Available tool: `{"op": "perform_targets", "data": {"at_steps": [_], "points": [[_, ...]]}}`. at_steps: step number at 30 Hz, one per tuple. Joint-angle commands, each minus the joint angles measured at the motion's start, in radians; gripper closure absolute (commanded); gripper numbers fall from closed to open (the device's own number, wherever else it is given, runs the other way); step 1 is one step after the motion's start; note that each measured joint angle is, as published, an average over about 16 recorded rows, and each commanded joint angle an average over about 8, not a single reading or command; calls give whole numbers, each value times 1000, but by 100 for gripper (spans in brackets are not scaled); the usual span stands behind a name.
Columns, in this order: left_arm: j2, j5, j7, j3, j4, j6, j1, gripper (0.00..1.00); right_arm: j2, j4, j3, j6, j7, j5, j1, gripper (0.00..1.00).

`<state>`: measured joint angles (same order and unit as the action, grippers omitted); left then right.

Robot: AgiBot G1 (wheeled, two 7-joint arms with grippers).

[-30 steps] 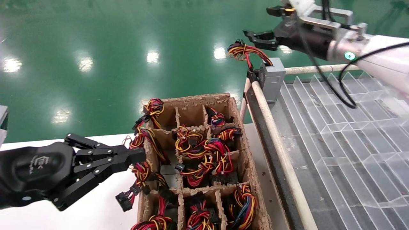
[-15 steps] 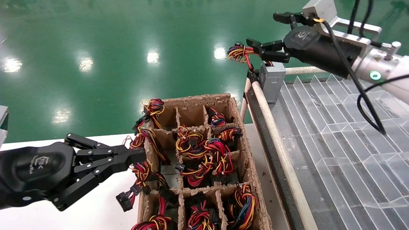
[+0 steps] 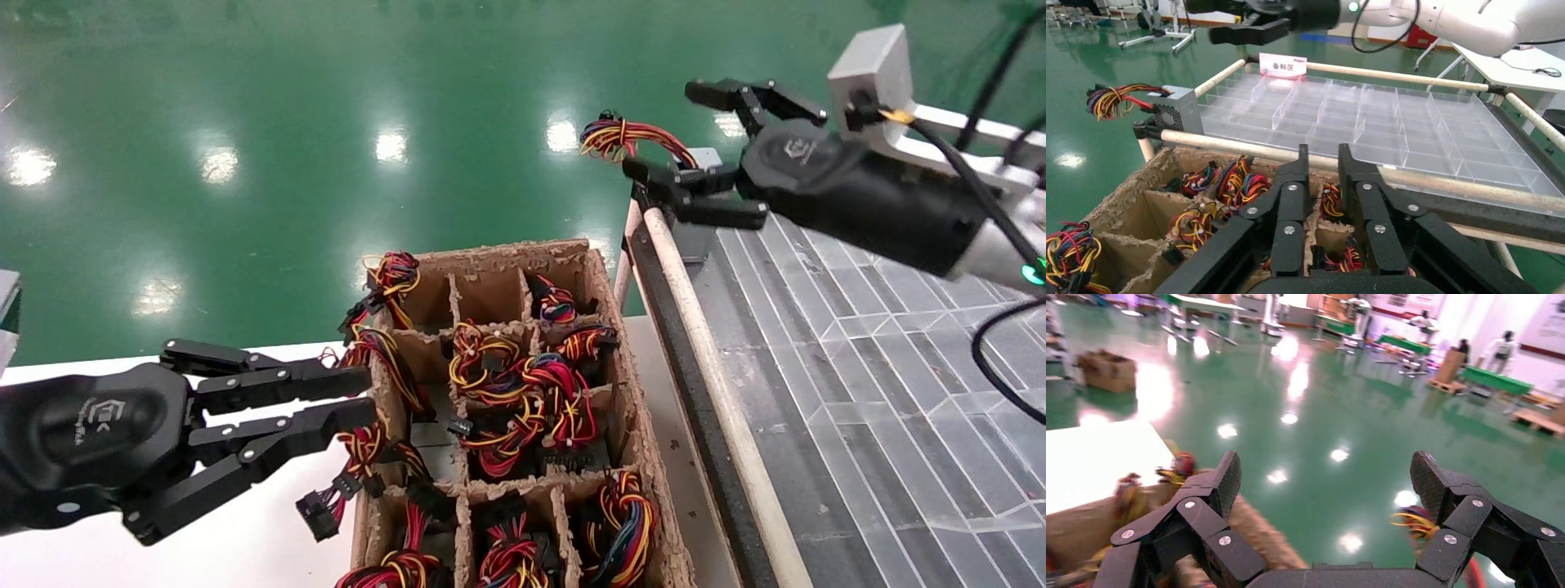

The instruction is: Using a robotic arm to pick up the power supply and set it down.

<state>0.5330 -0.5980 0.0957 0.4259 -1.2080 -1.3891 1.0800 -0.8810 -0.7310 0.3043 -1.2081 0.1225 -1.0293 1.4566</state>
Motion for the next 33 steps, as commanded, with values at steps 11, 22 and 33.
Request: {"op": "perform_targets", "data": {"at_steps": [11, 22, 33], "points": [[0, 0, 0, 0, 0, 0, 0, 0, 121, -248, -11, -129, -139, 134, -171, 0], [0, 0, 0, 0, 0, 0, 0, 0, 232, -475, -21, -247, -266, 257, -328, 0], [0, 0, 0, 0, 0, 0, 0, 0, 286, -591, -27, -306, -322, 320, -408, 0]]}}
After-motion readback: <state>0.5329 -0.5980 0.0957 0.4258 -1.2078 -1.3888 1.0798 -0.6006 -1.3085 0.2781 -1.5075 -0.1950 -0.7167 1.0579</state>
